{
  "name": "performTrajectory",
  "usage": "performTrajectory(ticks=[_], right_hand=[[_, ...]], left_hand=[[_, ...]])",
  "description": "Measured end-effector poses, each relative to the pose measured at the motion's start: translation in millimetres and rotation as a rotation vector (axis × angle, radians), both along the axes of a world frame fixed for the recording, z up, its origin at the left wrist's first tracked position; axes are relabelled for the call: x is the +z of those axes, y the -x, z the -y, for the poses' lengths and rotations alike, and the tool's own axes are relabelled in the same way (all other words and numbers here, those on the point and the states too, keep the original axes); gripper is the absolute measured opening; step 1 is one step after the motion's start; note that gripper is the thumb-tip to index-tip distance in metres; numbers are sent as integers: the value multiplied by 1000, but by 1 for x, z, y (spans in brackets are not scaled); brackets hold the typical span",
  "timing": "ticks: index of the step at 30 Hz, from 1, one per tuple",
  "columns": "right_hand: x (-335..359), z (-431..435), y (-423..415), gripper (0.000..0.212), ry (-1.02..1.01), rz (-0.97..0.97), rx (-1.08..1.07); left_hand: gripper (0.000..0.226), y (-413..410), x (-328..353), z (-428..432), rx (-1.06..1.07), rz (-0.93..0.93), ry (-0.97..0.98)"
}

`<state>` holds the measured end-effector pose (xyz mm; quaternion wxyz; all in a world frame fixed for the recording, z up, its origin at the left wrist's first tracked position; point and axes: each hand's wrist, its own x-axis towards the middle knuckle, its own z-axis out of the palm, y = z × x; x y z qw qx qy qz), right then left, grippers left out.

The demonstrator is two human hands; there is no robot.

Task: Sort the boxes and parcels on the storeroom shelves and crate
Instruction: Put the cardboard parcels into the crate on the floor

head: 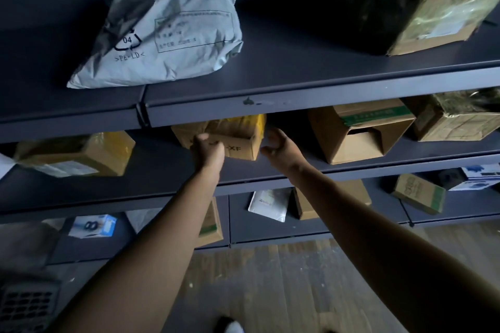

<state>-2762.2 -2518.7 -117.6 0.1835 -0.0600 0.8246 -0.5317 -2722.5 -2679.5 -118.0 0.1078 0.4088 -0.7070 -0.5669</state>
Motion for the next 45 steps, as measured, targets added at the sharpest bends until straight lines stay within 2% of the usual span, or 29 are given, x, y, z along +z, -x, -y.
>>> performTrajectory(ticks=[4, 12, 16, 20, 23, 26, 31, 36, 41, 43, 45], right_hand=[[-8, 37, 8, 63, -36, 33, -19], [-29, 67, 7, 49, -51, 139, -217], [-33, 70, 5, 62, -142, 162, -206], [-34, 74, 10, 52, -114, 143, -186], [-31, 70, 5, 43, -68, 150, -257], [-31, 57, -8, 57, -15, 211, -351], [-24, 27, -39, 40, 143, 353, -346], [-11, -10, -68, 41, 176, 414, -287], [26, -48, -91, 46, 227, 450, -229], [42, -60, -99, 45, 237, 467, -197], [55, -68, -107, 48, 236, 470, -173]], left_hand=[[53, 12, -2, 54, 68, -24, 99], [66, 10, -21, 109, -170, 24, -106], [48, 17, -18, 113, -134, 32, -170], [45, 26, -18, 126, -159, 22, -197], [38, 14, -22, 129, -164, 47, -187], [34, -15, -30, 126, -167, 70, -157], [38, -66, -27, 101, -98, 59, -291], [53, -123, 18, 52, -70, -6, -174], [26, -171, 55, 4, -34, -39, -186], [36, -184, 68, -11, 0, -49, -170], [57, -195, 79, -22, 27, -44, -147]])
